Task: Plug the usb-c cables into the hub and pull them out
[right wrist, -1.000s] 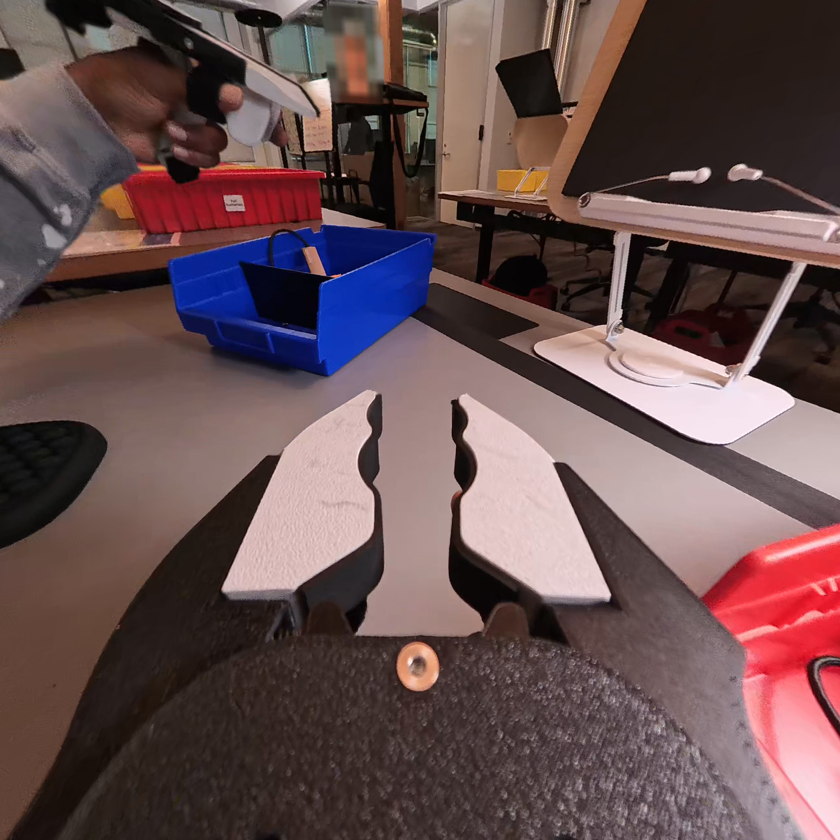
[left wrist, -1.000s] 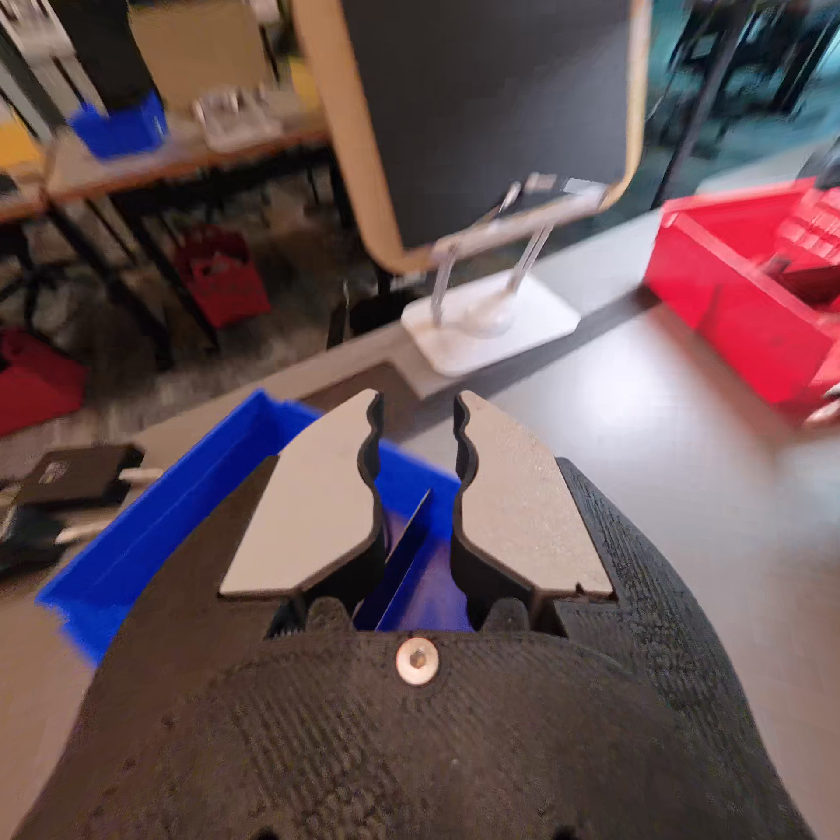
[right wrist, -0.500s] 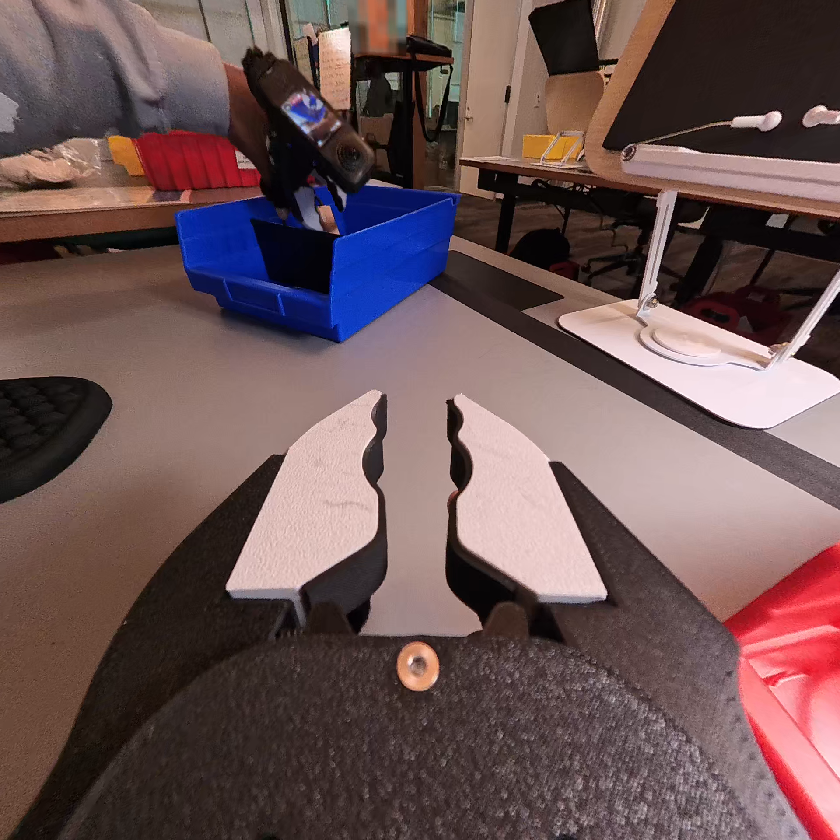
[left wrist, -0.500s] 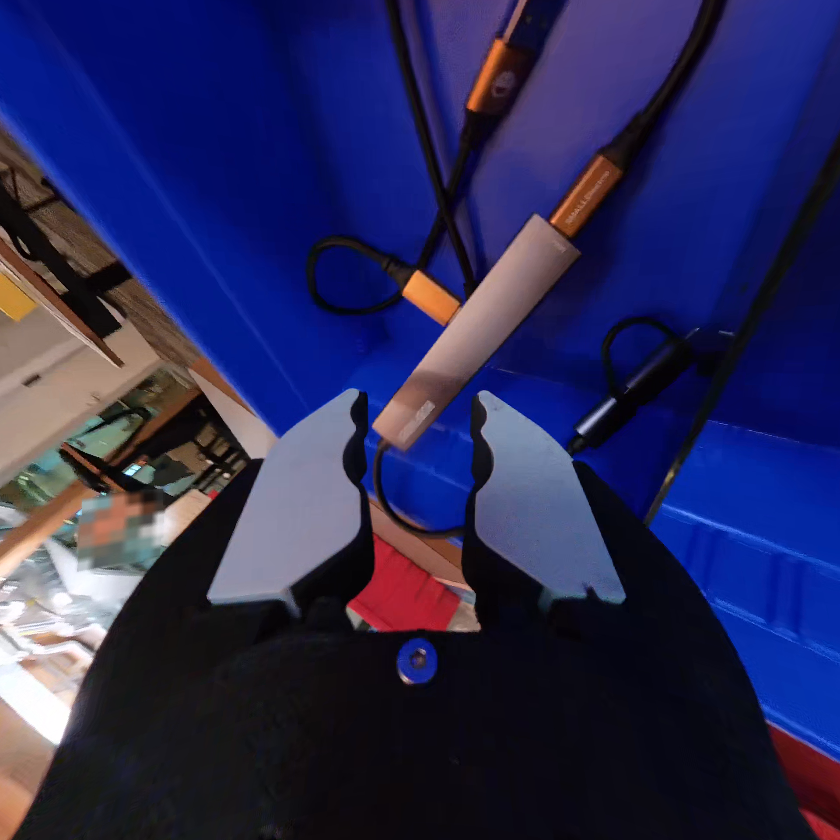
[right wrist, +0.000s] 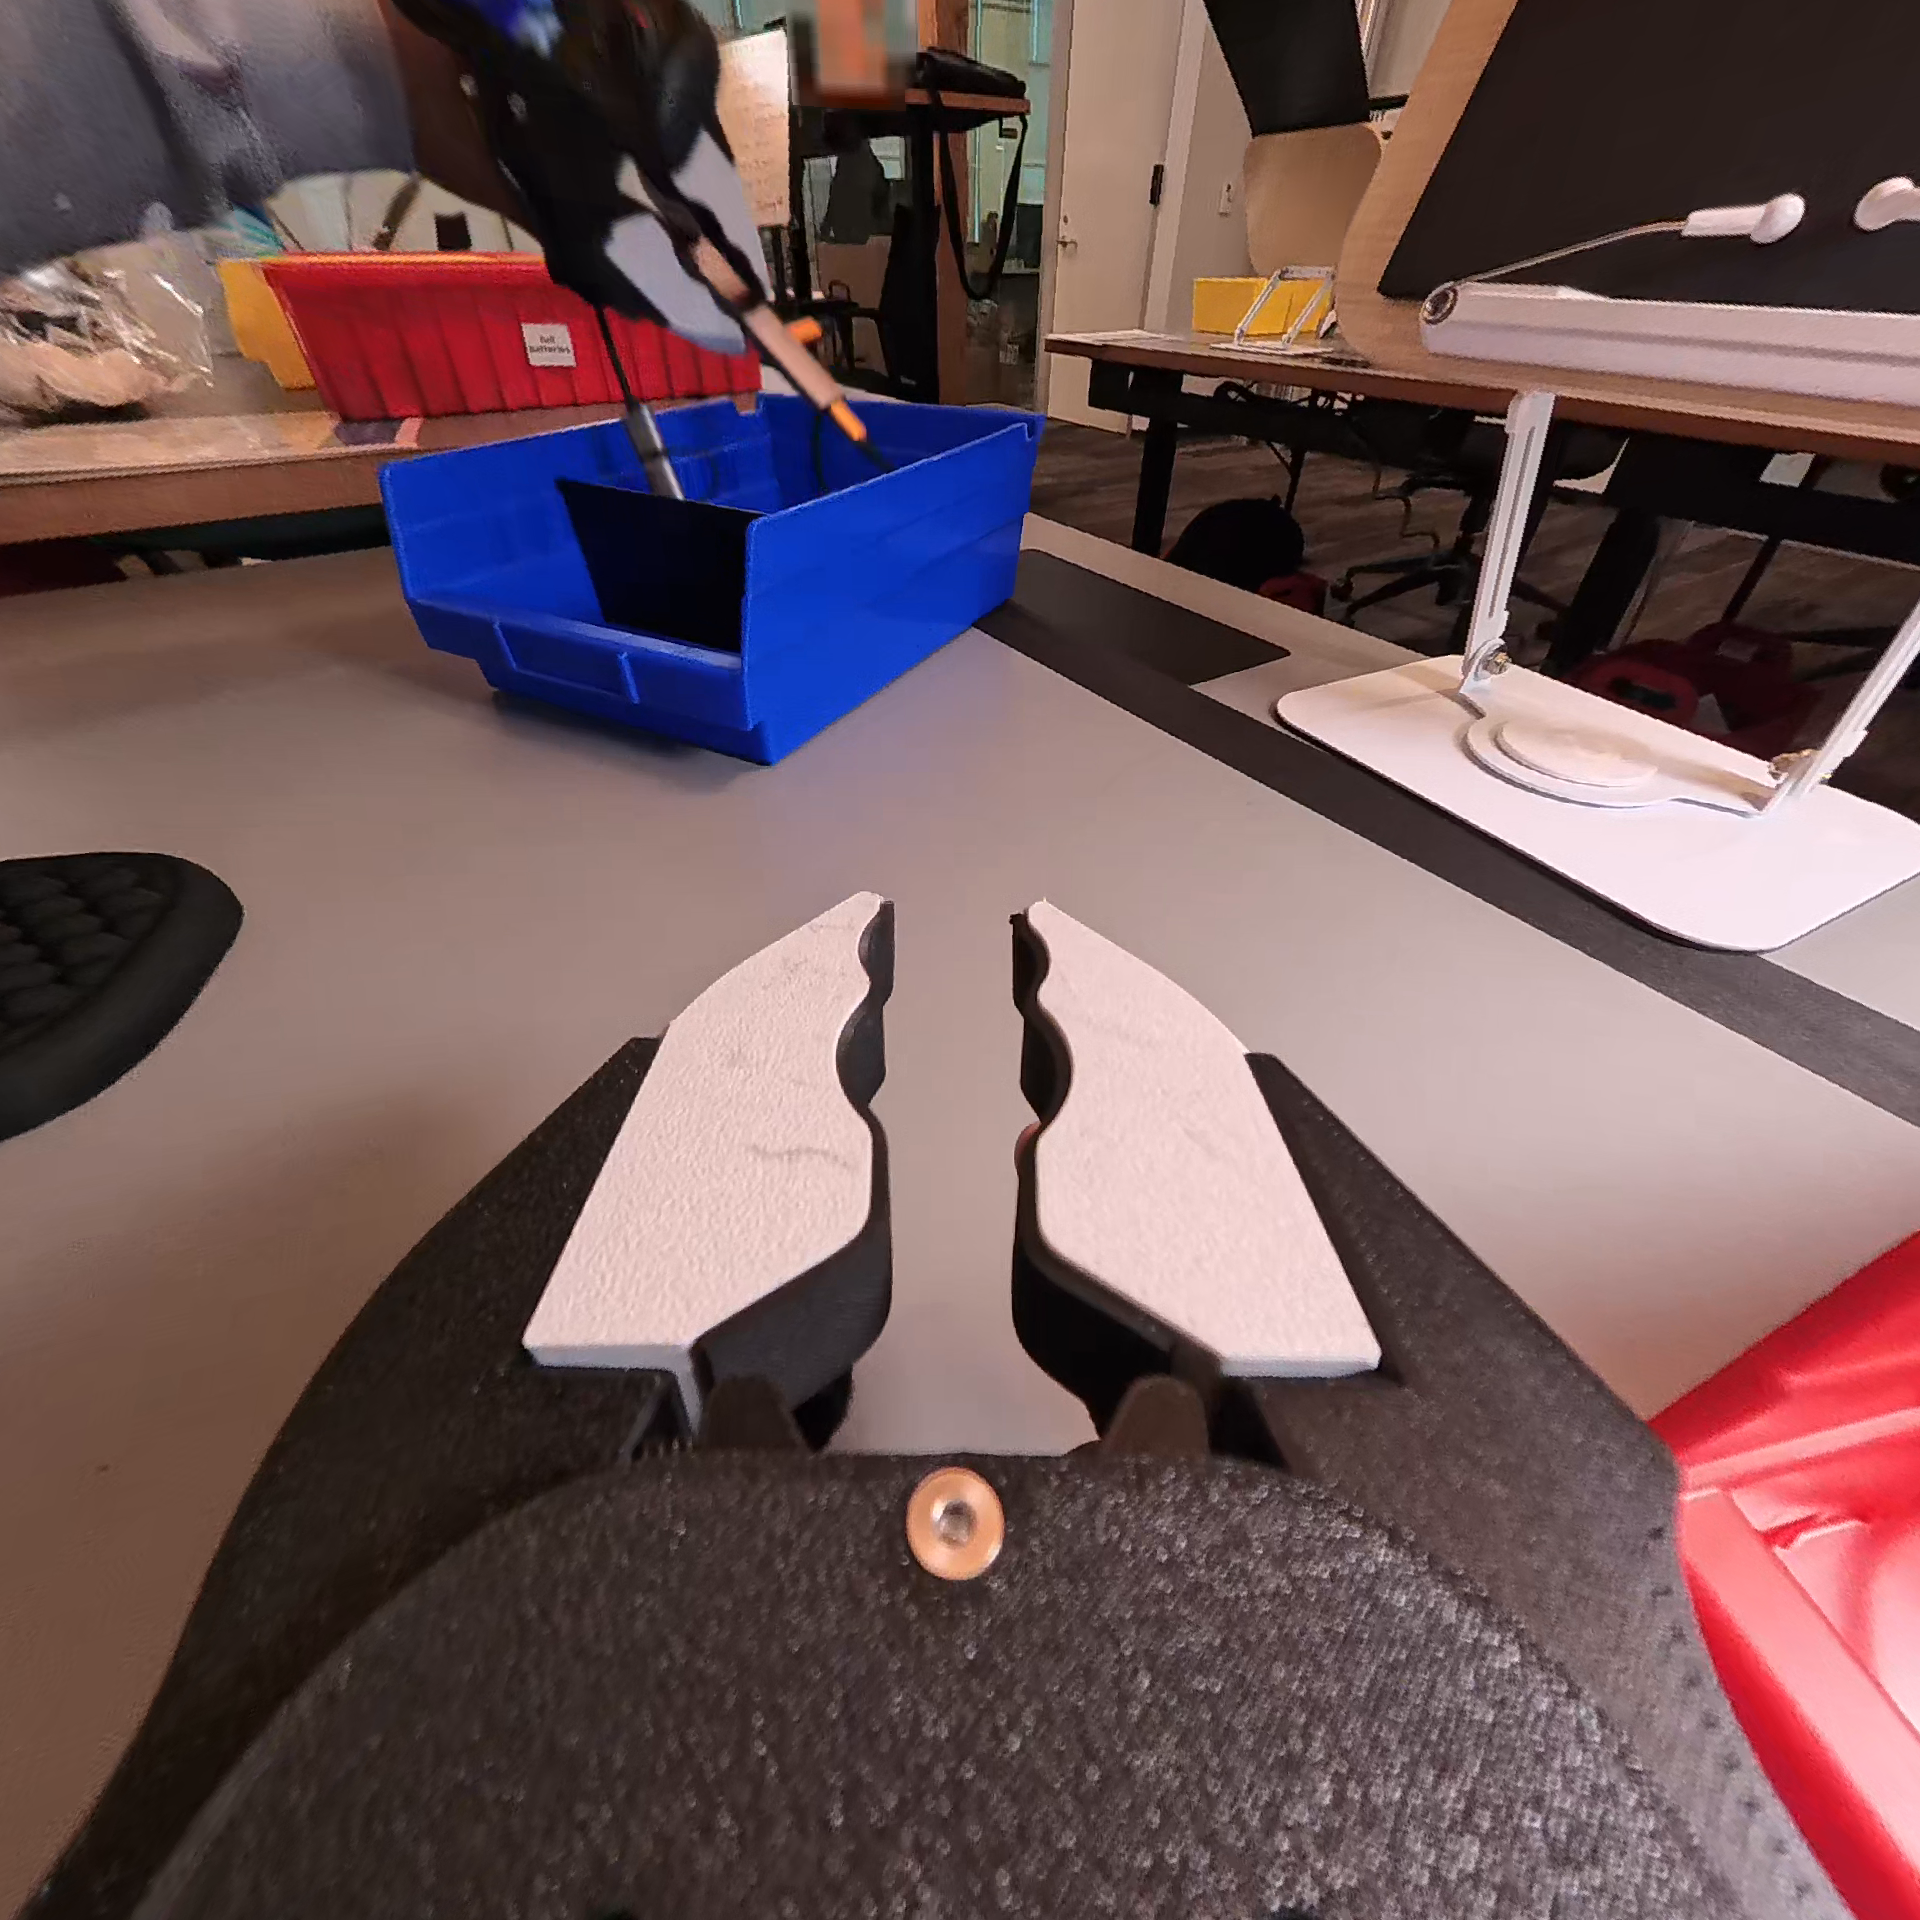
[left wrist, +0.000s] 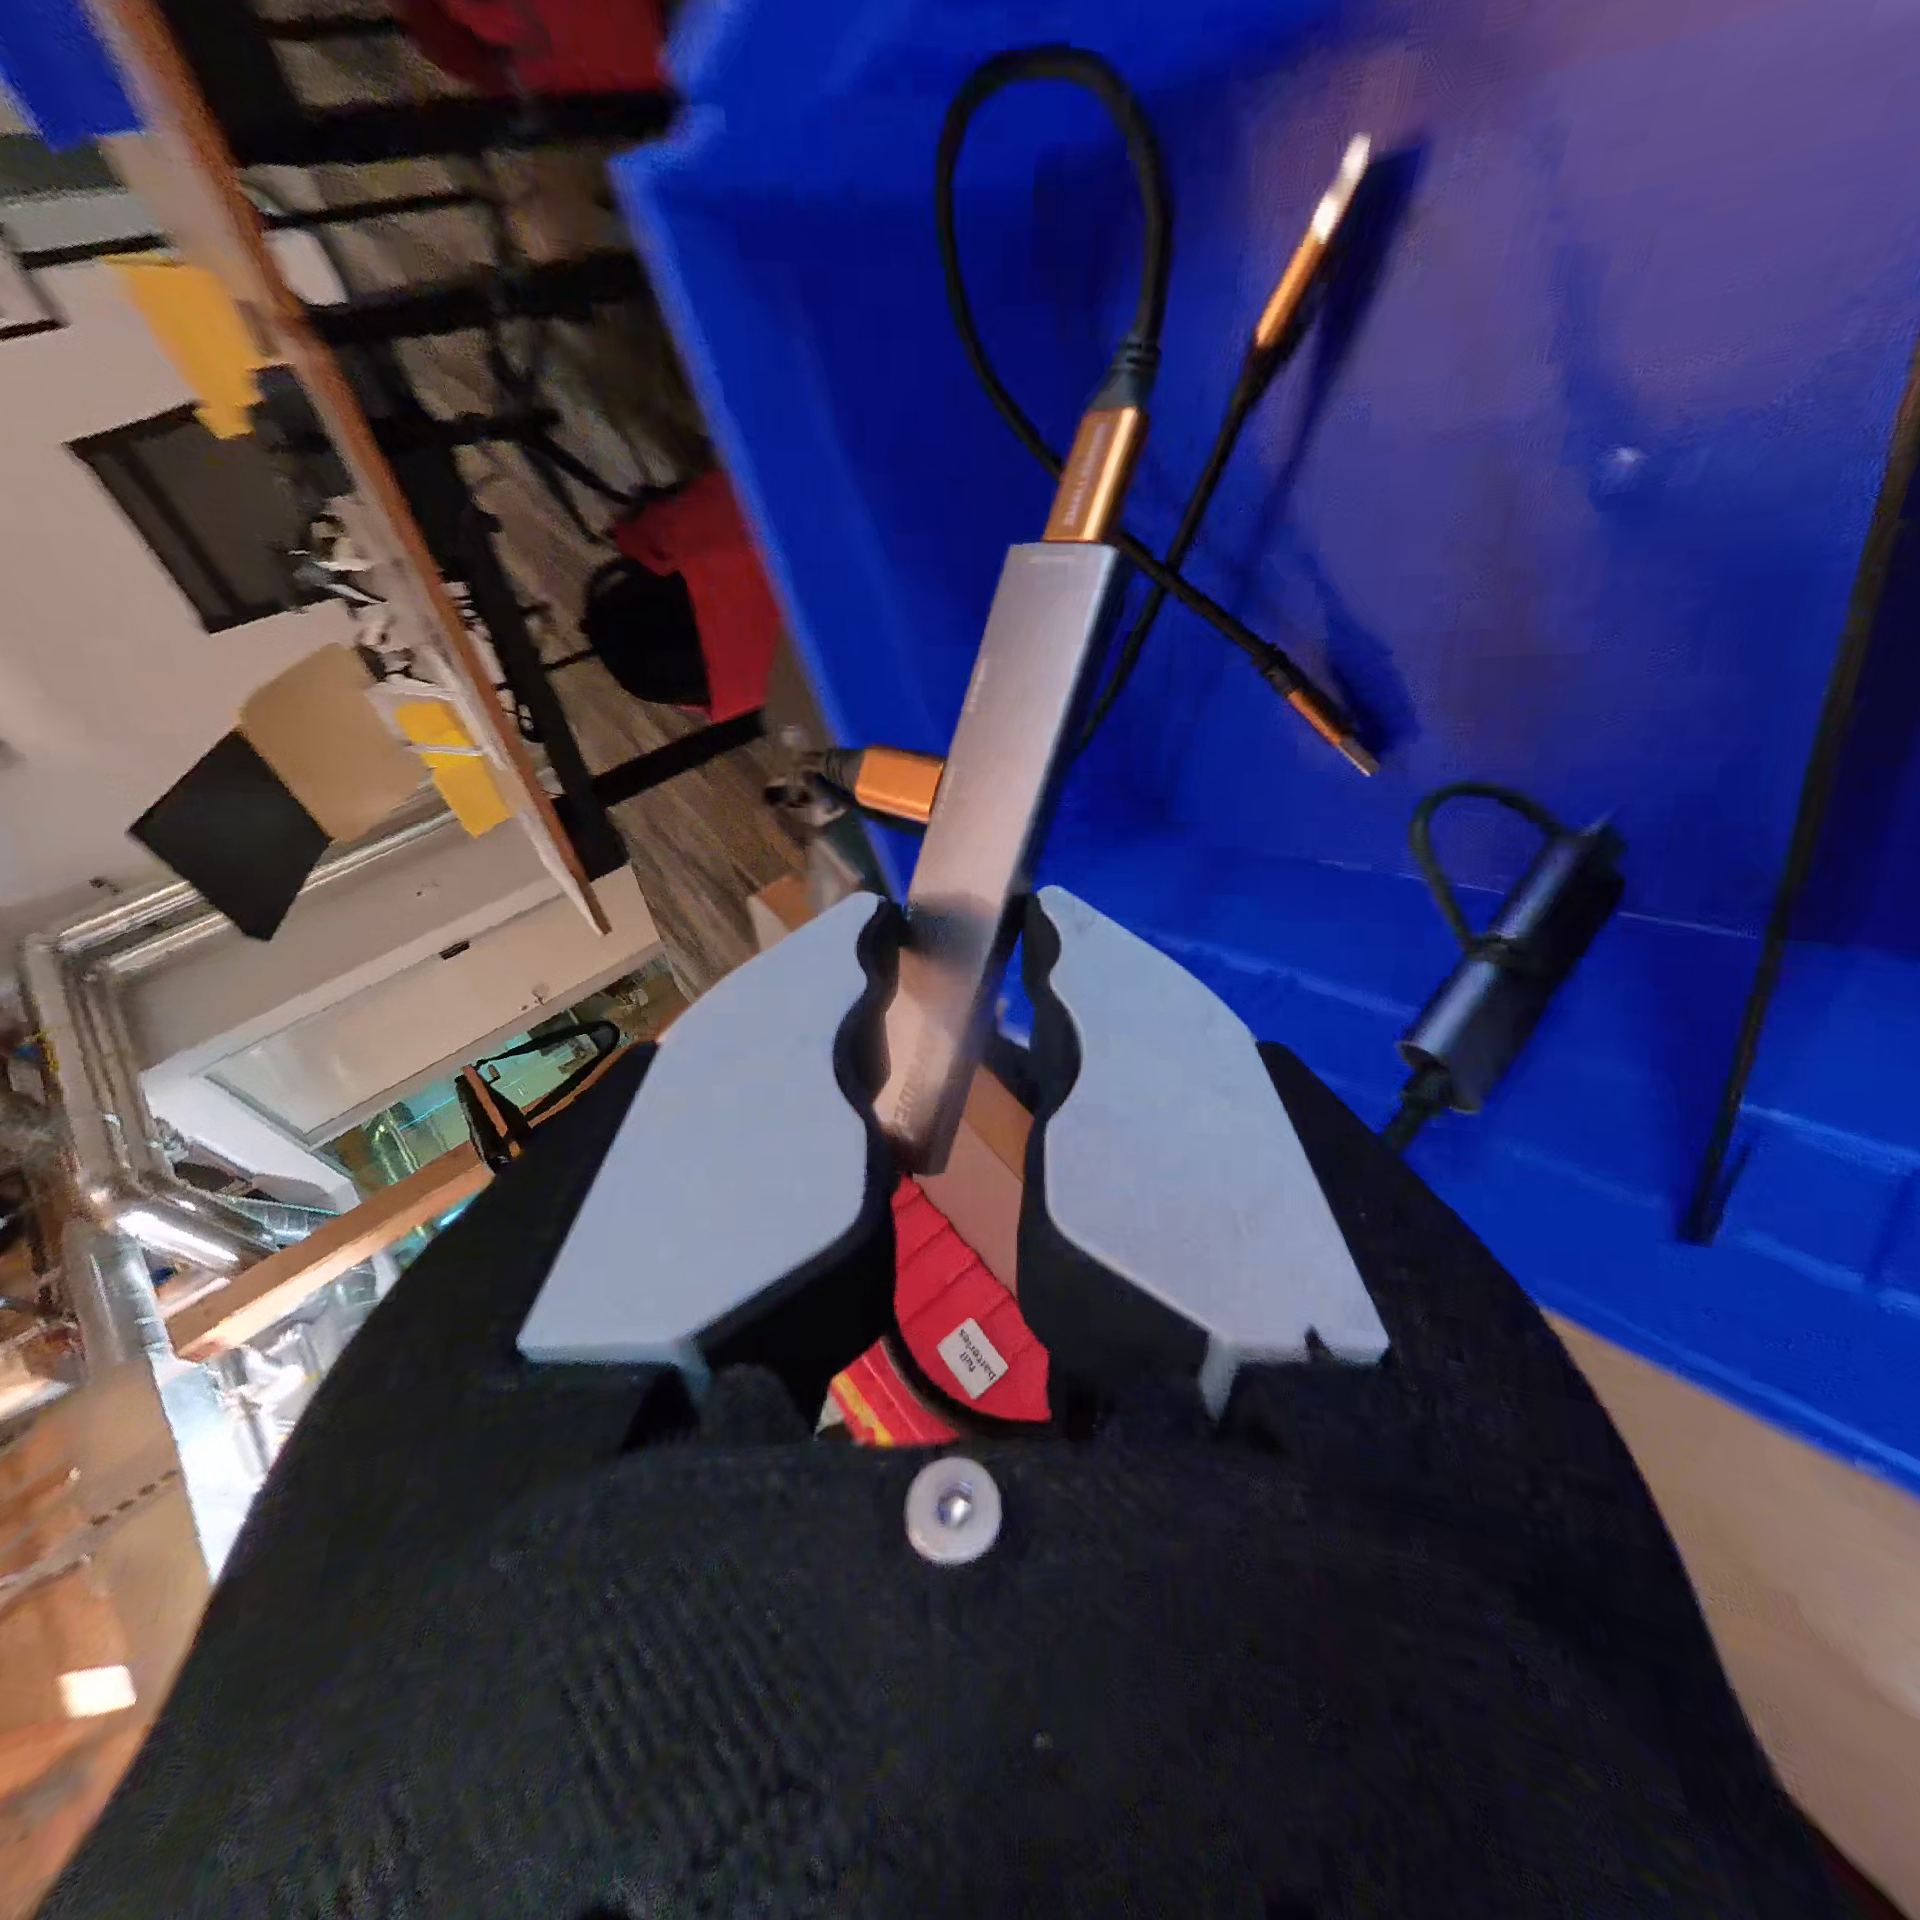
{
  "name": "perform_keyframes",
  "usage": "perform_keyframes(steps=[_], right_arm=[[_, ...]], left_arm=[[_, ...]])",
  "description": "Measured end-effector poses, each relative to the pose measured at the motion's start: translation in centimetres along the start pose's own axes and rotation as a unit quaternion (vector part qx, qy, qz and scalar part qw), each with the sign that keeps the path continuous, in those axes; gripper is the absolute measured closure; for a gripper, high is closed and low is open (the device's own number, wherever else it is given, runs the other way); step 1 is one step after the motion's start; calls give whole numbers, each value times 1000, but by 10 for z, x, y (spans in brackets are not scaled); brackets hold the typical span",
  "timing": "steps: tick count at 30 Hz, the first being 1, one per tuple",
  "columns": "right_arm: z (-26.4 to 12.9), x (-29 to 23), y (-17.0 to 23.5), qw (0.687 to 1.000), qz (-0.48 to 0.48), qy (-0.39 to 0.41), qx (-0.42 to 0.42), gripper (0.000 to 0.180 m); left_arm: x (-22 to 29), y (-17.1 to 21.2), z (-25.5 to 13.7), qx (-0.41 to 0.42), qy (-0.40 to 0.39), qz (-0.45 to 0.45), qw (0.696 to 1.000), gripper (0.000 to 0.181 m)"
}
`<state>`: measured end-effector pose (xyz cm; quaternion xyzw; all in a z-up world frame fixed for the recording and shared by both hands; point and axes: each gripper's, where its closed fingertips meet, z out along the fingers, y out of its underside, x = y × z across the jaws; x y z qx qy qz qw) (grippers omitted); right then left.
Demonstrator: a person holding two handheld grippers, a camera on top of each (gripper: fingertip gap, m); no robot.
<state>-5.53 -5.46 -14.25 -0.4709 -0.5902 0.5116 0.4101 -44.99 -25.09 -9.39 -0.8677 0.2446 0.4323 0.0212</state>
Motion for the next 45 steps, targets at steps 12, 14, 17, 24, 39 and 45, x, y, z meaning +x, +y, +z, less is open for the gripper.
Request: perform_keyframes(steps=[12, 14, 17, 24, 39, 45], right_arm=[[-5, 2, -37, 999, -2, 8, 40, 159], [-5, 1, -51, 999, 0, 5, 54, 159], [-5, -2, -75, 997, -11, -1, 73, 160], [-13, -14, -170, 986, -33, -19, 163, 160], [-21, -45, -178, 970, -15, -111, 215, 157], [-5, -81, -171, 958, 27, -191, 214, 144]], left_arm=[[-64, -21, -126, 187, -124, -203, 953, 171], [-63, -26, -132, 213, -133, -237, 939, 171], [-59, -36, -141, 257, -142, -285, 913, 170], [-75, -70, -235, 482, -137, -416, 759, 171], [-6, -207, -357, 805, 208, -418, 365, 171], [38, -237, -356, 794, 272, -407, 361, 171]])
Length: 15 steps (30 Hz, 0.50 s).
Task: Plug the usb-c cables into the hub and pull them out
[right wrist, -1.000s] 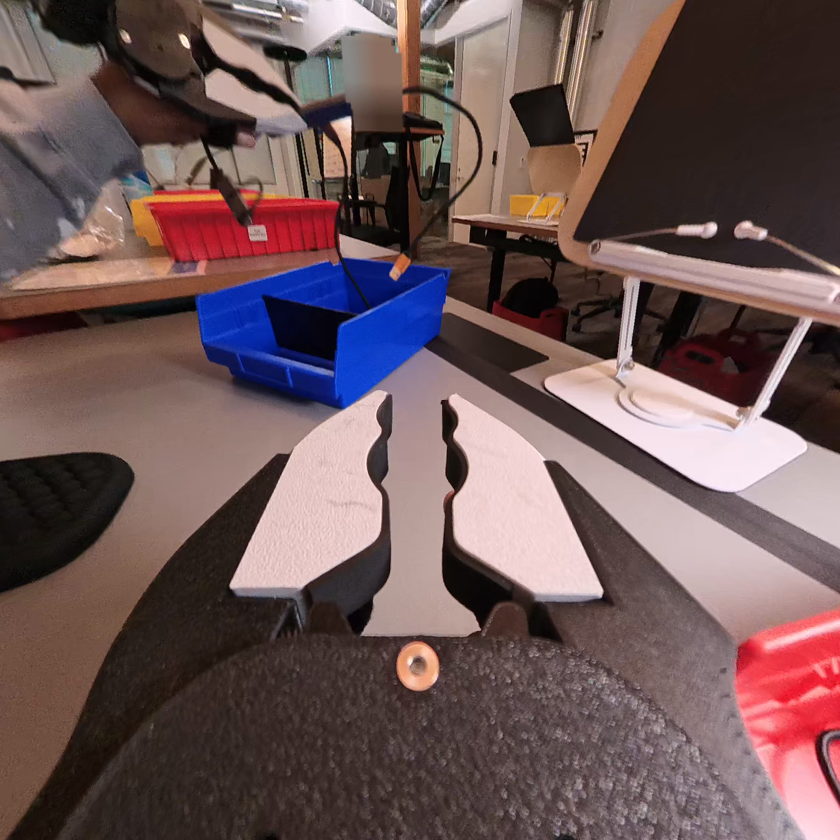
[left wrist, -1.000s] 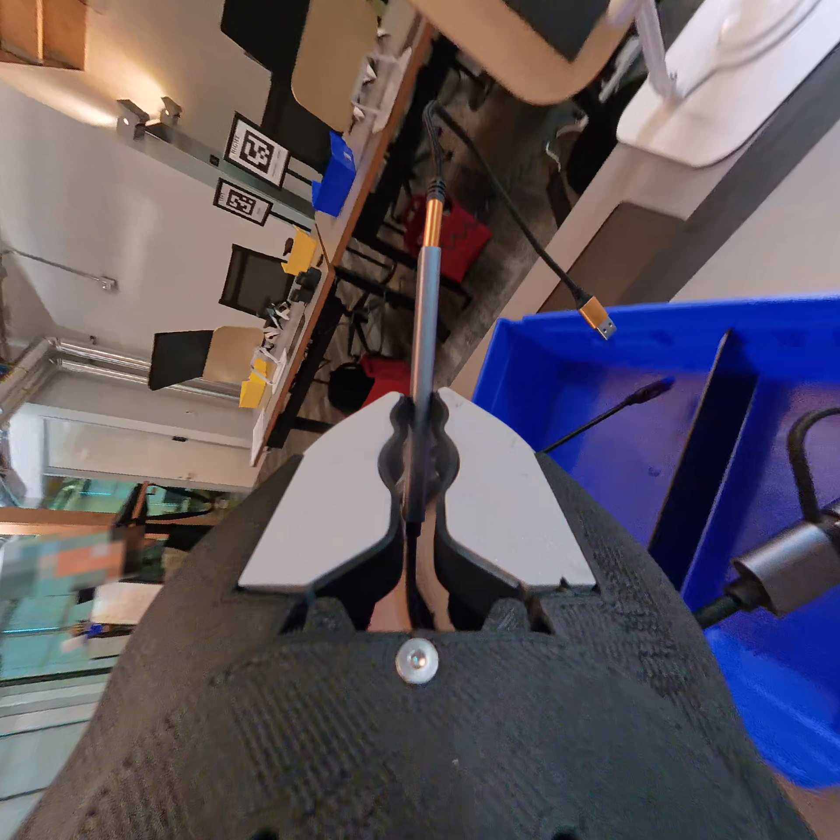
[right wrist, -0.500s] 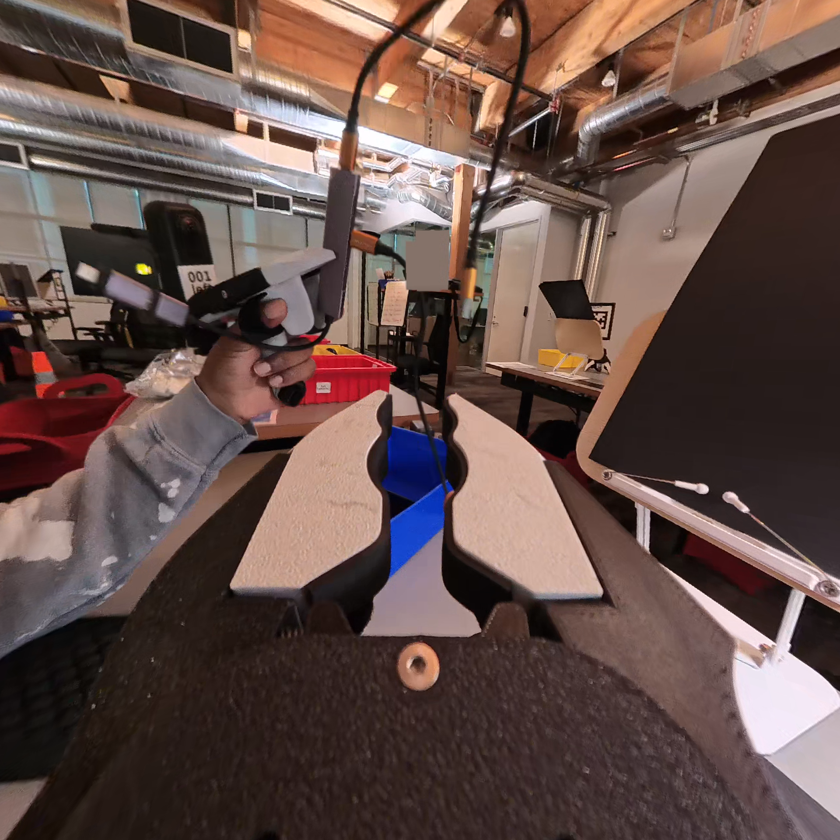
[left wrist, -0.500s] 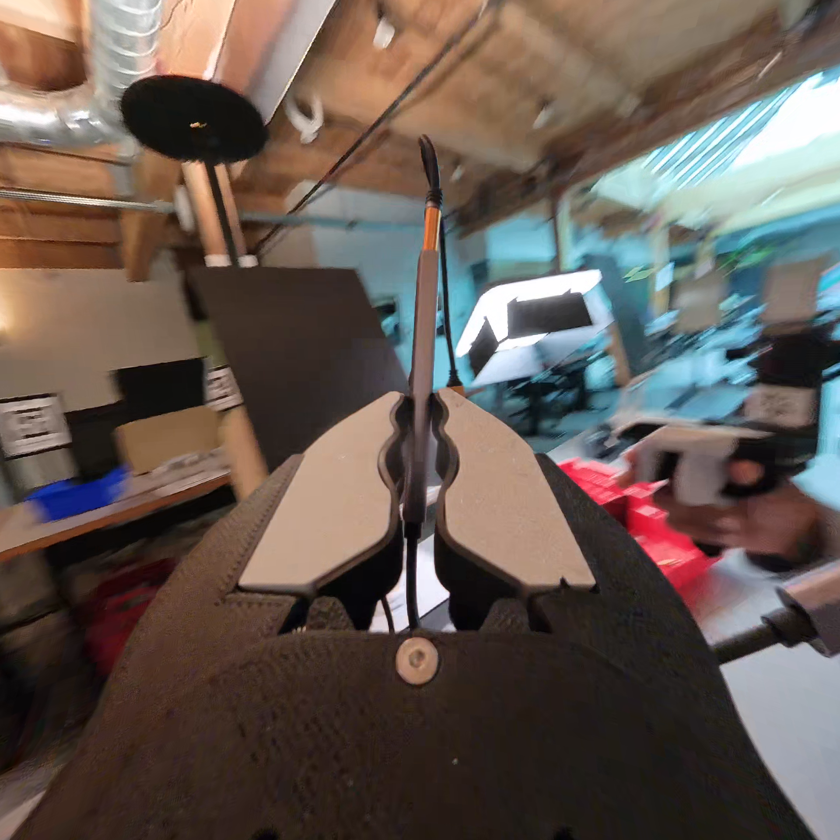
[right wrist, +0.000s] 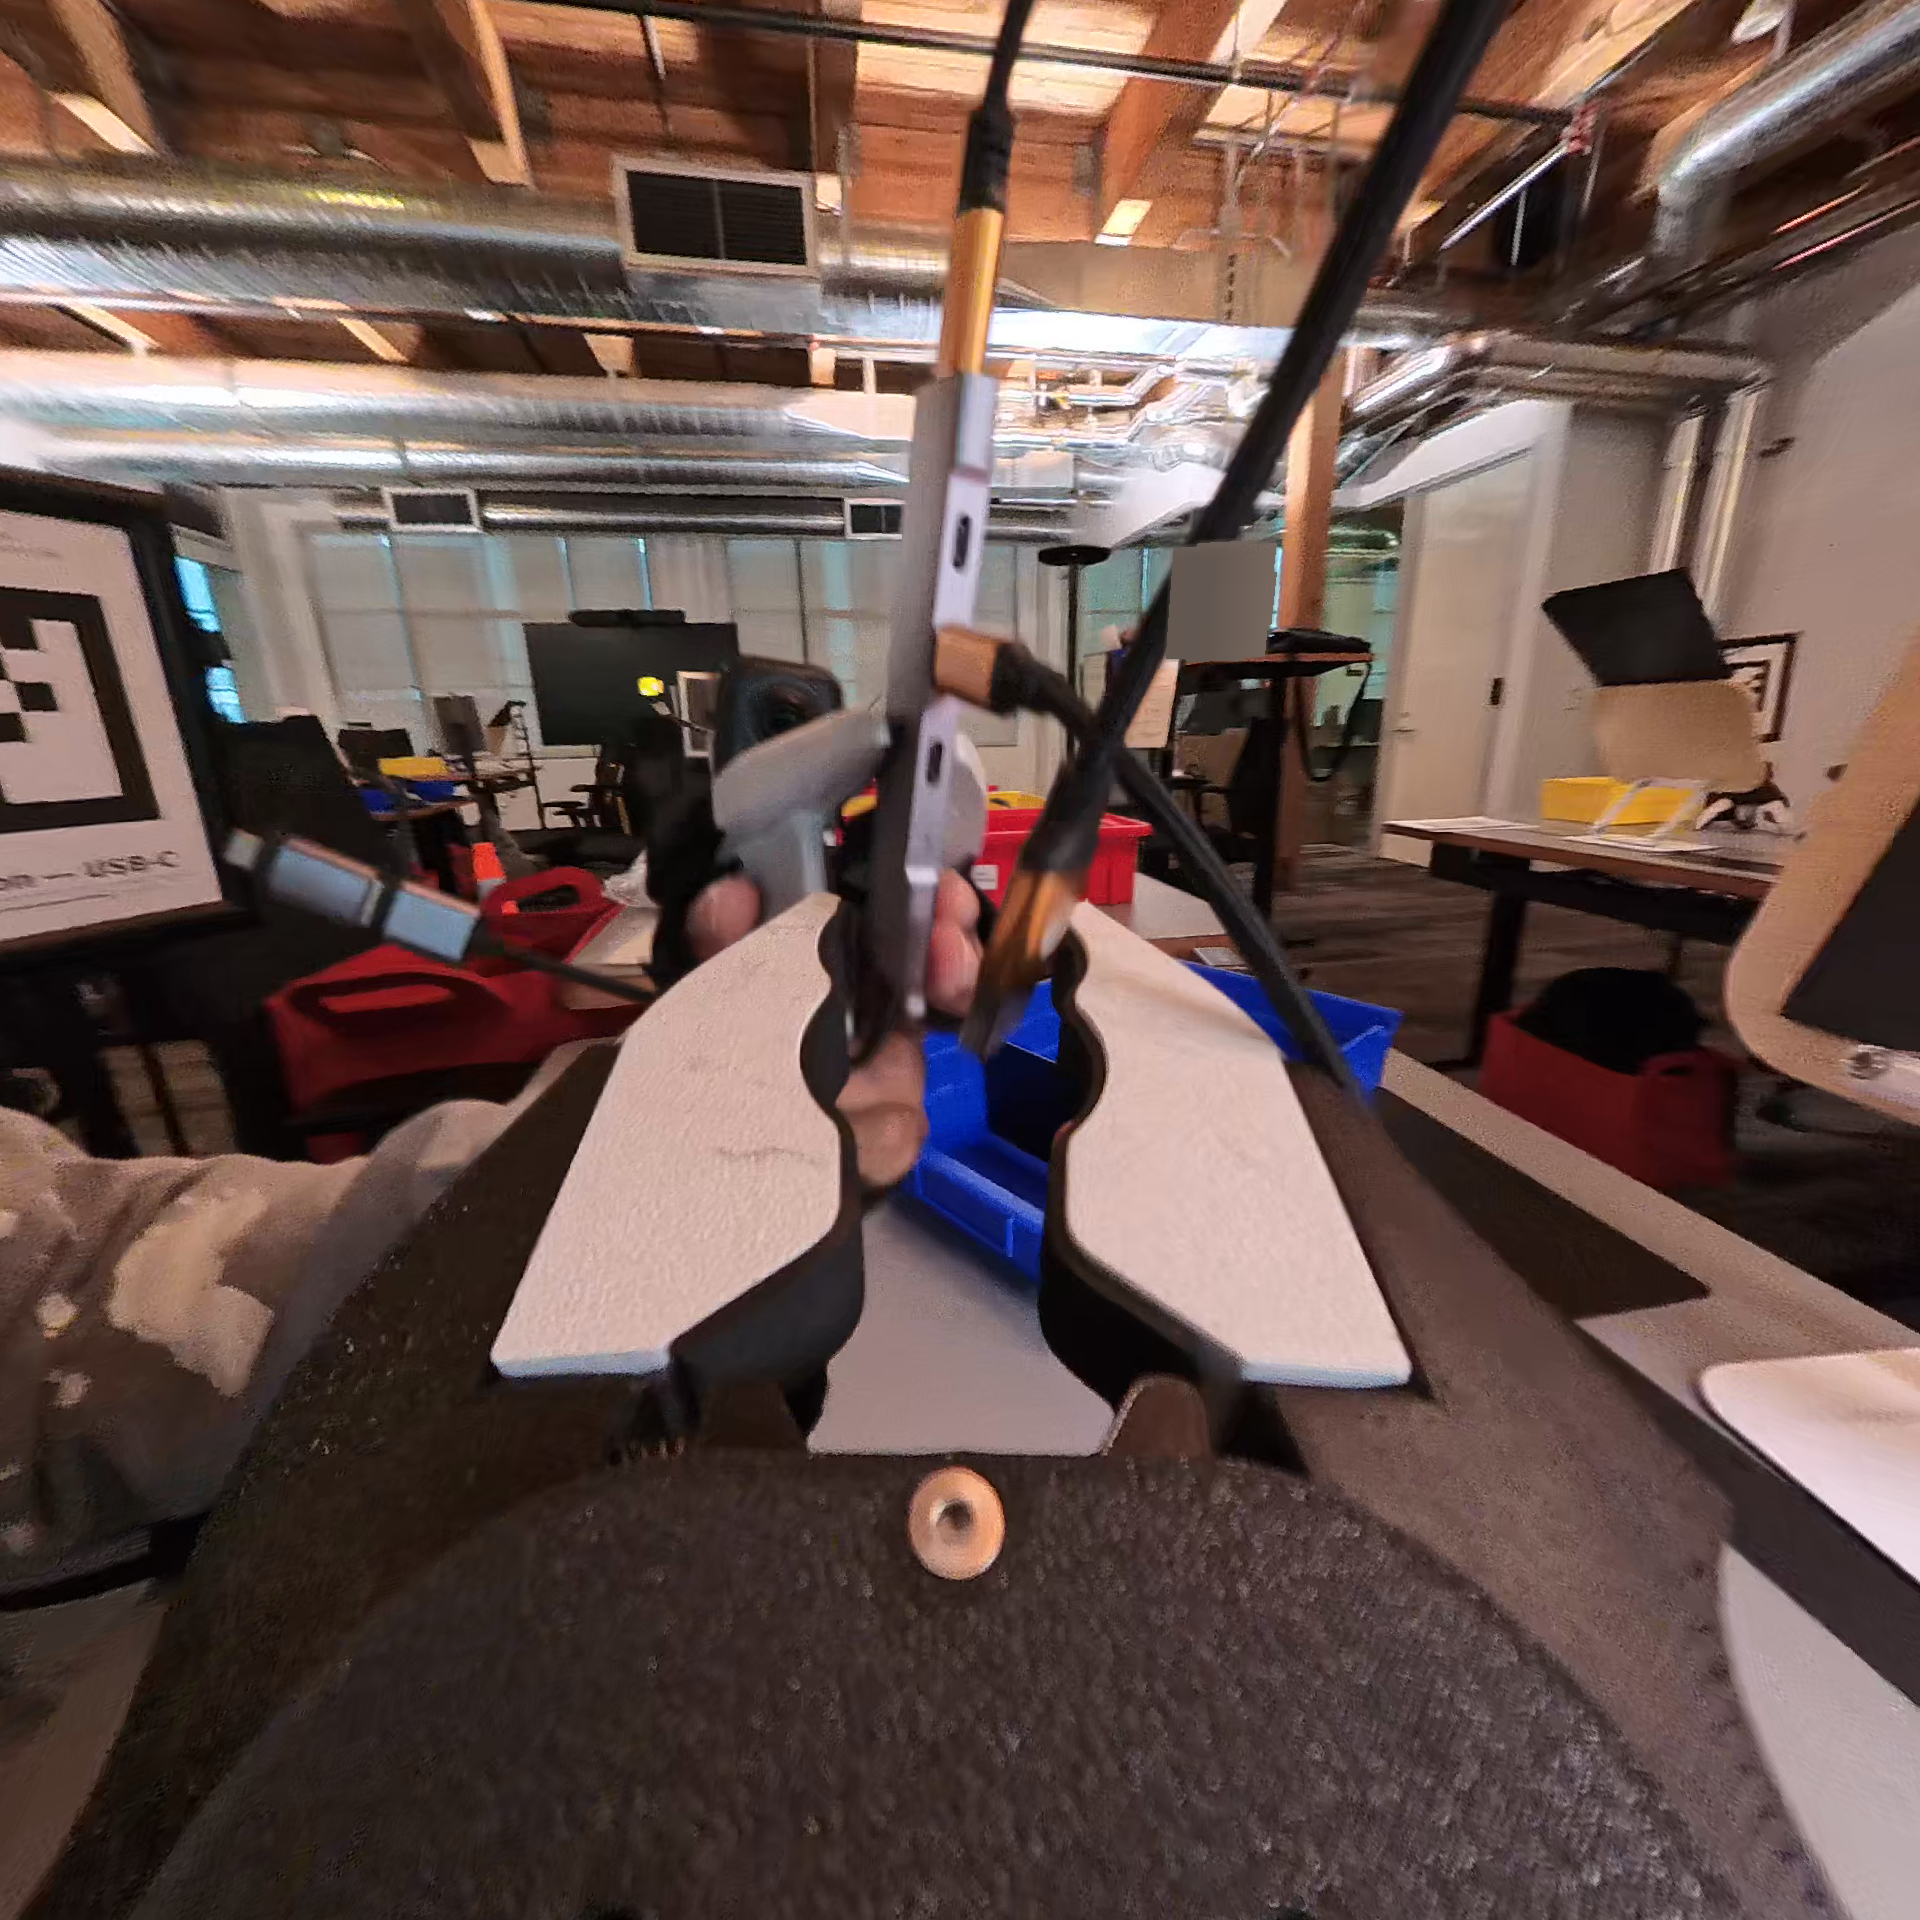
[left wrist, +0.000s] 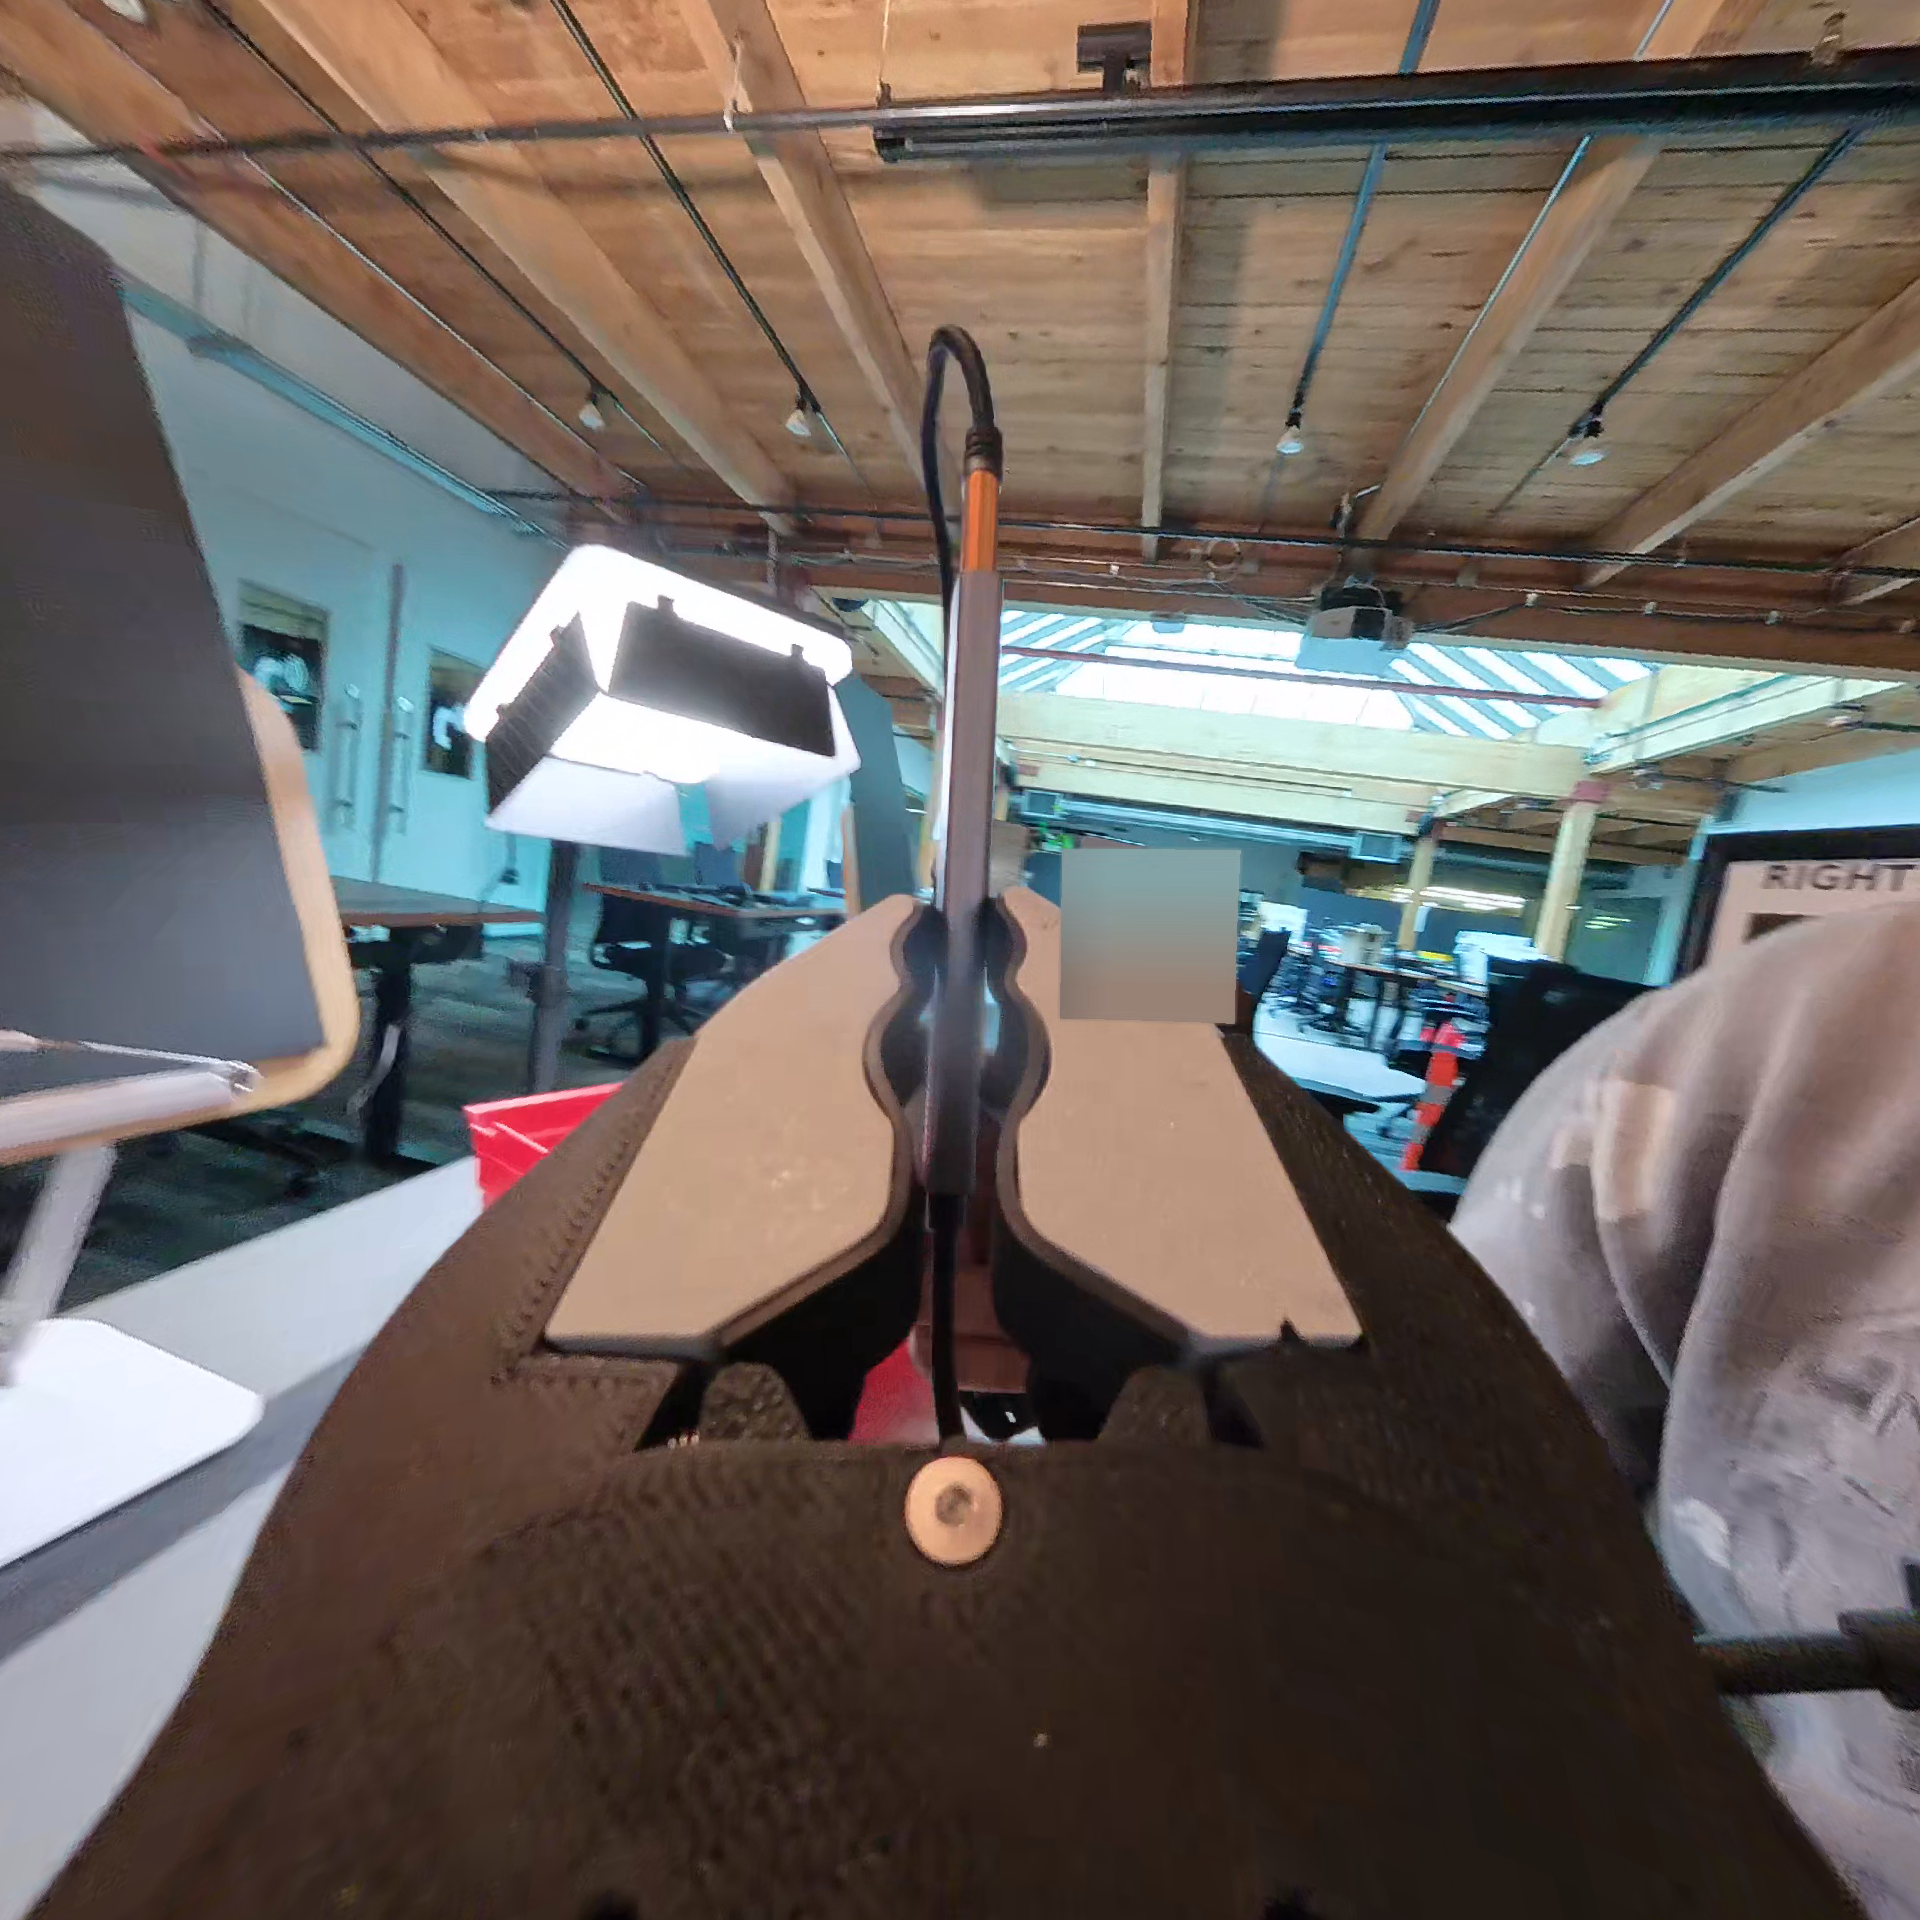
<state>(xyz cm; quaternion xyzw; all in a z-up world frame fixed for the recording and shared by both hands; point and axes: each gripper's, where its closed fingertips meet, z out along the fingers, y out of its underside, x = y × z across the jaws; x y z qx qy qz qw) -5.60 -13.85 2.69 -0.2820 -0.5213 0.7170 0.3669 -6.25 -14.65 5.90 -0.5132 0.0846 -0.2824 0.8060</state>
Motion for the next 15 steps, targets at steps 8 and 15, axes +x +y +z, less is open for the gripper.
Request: perform_keyframes(steps=[8, 15], right_arm=[[-16, 8, -20, 999, -44, 14, -21, 159], [-46, 31, -50, 998, -27, 51, -32, 160]], left_arm=[[9, 31, 38, -21, 83, -51, 995, 171], [-5, 37, 76, -61, 144, -78, 985, 171]])
